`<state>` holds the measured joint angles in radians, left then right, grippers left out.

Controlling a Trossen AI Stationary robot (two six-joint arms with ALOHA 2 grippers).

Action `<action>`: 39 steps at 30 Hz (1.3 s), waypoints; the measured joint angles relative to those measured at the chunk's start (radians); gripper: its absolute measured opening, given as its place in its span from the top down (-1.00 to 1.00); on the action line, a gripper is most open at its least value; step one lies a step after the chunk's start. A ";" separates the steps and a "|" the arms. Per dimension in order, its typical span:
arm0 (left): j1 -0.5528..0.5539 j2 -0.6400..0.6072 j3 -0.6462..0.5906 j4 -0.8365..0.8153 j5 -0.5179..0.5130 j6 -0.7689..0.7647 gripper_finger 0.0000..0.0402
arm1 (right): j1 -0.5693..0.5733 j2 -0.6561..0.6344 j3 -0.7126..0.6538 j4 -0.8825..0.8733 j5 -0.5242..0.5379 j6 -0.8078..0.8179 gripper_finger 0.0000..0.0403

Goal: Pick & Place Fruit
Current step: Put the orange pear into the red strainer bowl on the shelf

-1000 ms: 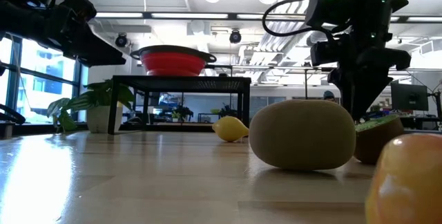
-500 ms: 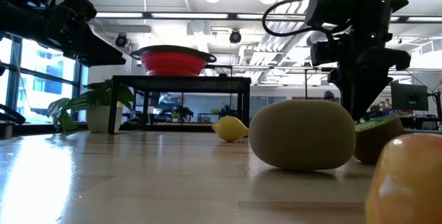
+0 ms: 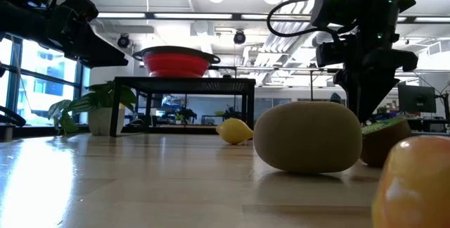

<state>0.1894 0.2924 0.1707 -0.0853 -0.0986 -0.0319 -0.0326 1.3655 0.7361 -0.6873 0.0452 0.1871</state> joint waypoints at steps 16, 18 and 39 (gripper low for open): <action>0.000 0.000 0.000 0.000 0.003 0.000 -0.13 | 0.000 0.000 0.000 0.000 0.008 -0.008 0.14; 0.000 0.000 0.000 0.000 0.003 0.000 -0.13 | 0.000 0.000 0.000 0.000 0.008 -0.009 0.14; 0.000 0.000 0.000 0.000 -0.002 0.000 -0.13 | 0.000 0.000 0.000 -0.001 0.027 -0.005 0.14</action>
<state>0.1894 0.2924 0.1707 -0.0853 -0.1001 -0.0319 -0.0330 1.3655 0.7361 -0.6881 0.0724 0.1825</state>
